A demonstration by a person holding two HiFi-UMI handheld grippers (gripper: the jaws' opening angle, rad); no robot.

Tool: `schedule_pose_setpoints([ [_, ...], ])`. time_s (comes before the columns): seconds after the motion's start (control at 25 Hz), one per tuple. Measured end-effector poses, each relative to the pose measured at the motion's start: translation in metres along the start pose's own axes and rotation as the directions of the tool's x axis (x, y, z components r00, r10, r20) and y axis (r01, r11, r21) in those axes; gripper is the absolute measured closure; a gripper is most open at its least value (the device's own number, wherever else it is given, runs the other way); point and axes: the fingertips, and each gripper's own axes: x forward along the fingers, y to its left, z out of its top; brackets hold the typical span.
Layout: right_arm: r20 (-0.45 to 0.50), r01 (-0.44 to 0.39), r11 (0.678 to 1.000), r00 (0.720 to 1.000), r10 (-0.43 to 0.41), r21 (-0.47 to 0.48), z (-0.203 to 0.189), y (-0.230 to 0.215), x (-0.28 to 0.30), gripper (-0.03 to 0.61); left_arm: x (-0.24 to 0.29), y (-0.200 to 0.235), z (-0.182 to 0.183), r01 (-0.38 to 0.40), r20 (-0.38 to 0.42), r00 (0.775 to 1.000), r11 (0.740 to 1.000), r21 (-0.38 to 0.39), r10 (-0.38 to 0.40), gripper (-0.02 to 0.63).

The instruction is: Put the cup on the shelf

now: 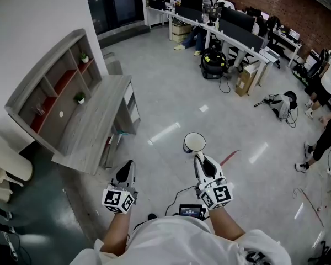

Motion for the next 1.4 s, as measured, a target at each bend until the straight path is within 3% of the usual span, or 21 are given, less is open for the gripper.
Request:
schedule_pose_setpoints([
  [0.88,-0.023,0.01,1.0,1.0,-0.01,0.001,-0.01,-0.05,-0.03,0.502,0.032,-0.05,-0.011,-0.009,-0.009,1.0,1.0,0.022,0.009,0.607],
  [1.12,-0.025,-0.006,1.0,1.0,0.006,0.01,-0.023,-0.051,-0.005,0.502,0.047,-0.031,-0.027,-0.006,-0.029,1.0,1.0,0.004,0.006,0.606],
  [1.4,-0.042,-0.002,0.999,0.999,0.003,0.039,-0.039,-0.071,0.056,0.502,0.097,0.022,-0.031,-0.018,-0.03,0.999,1.0,-0.006,0.018,0.607],
])
